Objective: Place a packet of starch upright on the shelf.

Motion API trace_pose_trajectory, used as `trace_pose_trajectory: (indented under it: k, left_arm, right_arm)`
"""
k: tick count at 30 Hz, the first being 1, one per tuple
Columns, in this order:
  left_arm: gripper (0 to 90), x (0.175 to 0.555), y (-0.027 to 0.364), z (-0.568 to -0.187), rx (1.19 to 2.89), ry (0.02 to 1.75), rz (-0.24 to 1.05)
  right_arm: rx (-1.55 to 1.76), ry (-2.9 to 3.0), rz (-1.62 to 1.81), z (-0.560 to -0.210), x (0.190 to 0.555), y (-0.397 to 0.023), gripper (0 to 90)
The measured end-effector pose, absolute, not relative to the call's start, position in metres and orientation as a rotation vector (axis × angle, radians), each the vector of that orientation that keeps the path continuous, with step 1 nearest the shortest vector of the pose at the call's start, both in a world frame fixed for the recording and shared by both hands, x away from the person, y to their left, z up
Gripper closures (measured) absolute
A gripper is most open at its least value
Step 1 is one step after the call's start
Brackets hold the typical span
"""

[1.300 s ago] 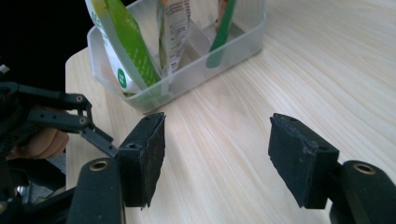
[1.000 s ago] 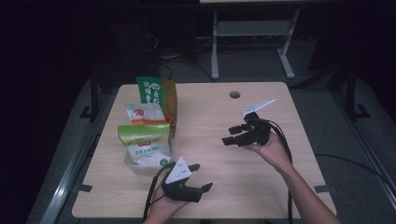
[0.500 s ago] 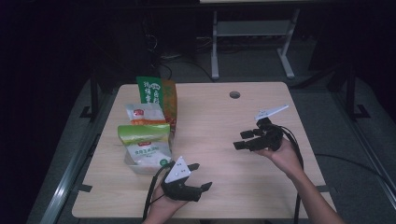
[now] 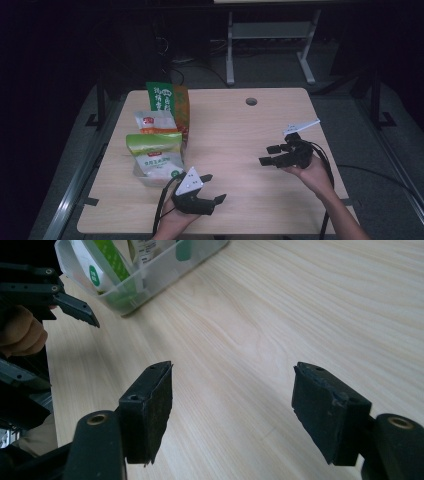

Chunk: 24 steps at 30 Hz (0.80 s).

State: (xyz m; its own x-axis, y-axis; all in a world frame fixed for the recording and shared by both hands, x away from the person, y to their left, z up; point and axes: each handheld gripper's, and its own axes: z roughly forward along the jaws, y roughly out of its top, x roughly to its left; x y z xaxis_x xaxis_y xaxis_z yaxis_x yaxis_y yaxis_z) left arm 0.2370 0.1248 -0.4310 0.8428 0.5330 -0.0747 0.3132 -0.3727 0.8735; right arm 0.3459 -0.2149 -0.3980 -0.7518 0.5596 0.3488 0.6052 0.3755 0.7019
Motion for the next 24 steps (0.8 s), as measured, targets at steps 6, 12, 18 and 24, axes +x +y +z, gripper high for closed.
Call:
trace_pose_trajectory:
  k: [6, 12, 18, 24]
  left_arm:
    - [24.5, 0.238, 0.126, -0.431, 1.992, 0.629, 0.269]
    - [24.4, 0.238, 0.126, -0.431, 1.989, 0.631, 0.267]
    - [23.1, 0.239, 0.127, -0.43, 1.998, 0.641, 0.26]
    - [20.9, 0.24, 0.126, -0.431, 1.985, 0.649, 0.26]
  right_arm:
    - [-1.11, -2.553, -1.346, -0.403, 0.341, -0.224, 31.6]
    - [-1.134, -2.538, -1.35, -0.409, 0.334, -0.234, 31.4]
    - [-1.151, -2.536, -1.348, -0.415, 0.327, -0.242, 31.2]
    - [-1.181, -2.523, -1.349, -0.42, 0.317, -0.254, 31.1]
